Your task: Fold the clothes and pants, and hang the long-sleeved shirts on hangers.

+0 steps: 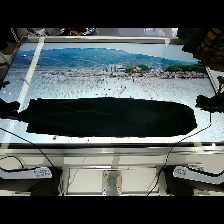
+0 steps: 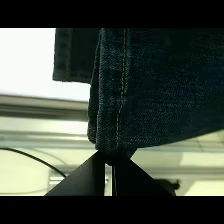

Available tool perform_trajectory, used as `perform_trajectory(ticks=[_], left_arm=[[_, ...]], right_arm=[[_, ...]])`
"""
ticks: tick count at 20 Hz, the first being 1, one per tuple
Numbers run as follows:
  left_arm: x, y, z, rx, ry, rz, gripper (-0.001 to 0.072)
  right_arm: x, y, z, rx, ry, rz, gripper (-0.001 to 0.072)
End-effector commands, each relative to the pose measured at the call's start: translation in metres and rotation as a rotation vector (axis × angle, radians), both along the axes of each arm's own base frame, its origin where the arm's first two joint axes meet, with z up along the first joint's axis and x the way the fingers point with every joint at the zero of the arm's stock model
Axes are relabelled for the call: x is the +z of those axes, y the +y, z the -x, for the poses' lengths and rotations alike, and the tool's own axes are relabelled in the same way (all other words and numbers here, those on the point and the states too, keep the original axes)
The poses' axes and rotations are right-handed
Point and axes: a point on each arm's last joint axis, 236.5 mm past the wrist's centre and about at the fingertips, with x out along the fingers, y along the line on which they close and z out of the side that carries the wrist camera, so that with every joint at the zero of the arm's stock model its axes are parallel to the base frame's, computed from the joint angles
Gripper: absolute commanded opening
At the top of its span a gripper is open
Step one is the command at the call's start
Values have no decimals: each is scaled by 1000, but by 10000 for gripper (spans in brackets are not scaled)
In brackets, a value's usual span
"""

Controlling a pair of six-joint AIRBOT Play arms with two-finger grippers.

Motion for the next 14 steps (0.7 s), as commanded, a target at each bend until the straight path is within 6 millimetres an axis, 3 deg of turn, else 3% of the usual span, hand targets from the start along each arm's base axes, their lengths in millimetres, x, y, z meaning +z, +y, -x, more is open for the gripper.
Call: perform_trajectory(ticks=[1, 2, 5, 10, 12, 13, 14], left_arm=[[0, -15, 19, 1, 67, 71, 17], [-9, -14, 30, -3, 116, 67, 17], [-39, 14, 76, -15, 337, -40, 18], [-80, 40, 59, 8, 298, -131, 46], [-84, 43, 50, 0, 262, -150, 487], [-83, 46, 46, -7, 243, -158, 626], [-80, 49, 40, -18, 220, -167, 631]], right_arm=[[0, 1, 2, 0, 6, -4, 339], [0, 1, 1, 0, 5, -3, 339], [0, 1, 1, 0, 4, -3, 339], [0, 2, 0, -3, 0, -12, 339], [2, 11, -5, -10, -21, -52, 340], [3, 16, -8, -13, -35, -75, 339], [4, 21, -11, -17, -49, -98, 339]])
